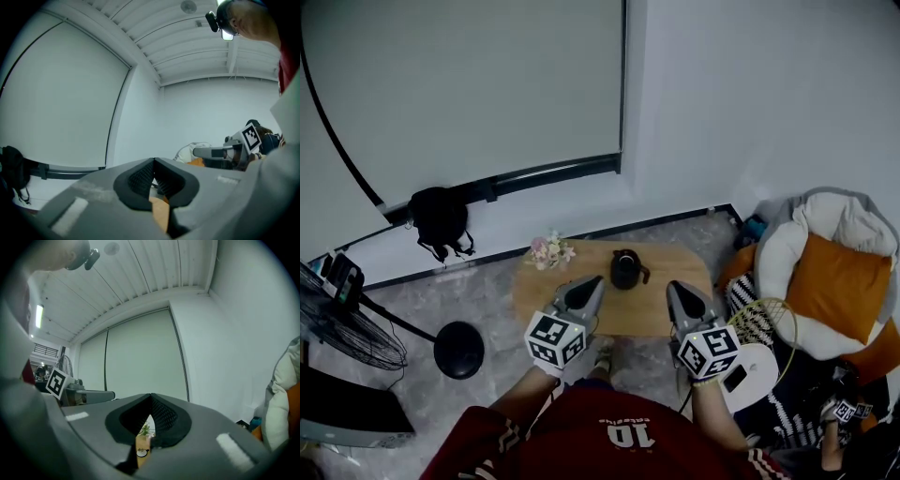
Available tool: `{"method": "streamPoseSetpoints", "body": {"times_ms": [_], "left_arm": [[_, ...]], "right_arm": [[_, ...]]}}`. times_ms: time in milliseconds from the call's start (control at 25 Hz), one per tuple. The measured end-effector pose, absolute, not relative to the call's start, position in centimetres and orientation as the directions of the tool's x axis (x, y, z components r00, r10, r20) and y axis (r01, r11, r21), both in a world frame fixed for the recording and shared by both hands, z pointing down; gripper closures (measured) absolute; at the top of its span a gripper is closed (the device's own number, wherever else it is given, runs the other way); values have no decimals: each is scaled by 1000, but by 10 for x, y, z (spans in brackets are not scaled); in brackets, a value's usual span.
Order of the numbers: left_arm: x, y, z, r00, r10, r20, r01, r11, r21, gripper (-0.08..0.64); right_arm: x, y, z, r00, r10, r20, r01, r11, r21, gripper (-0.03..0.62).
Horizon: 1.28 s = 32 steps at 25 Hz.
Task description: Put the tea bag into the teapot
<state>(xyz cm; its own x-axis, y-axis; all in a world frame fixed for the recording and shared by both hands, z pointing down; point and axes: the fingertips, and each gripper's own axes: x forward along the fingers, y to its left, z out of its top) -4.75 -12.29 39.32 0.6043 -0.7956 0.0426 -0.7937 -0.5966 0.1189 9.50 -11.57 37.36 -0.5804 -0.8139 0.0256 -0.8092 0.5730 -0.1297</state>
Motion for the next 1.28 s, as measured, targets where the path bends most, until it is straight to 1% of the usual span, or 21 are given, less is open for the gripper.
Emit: {"method": "streamPoseSetpoints", "body": {"times_ms": [560,1280], "left_arm": [[-52,-115,376,611,-791,21,-788,-606,105,557],[-50,-114,378,622,-783,28,-779,-614,123,558]], "right_arm": [[102,-106,370,-517,-855,47,-855,513,-69,592],[104,-109,366,-502,-864,40,-864,498,-76,595]]}}
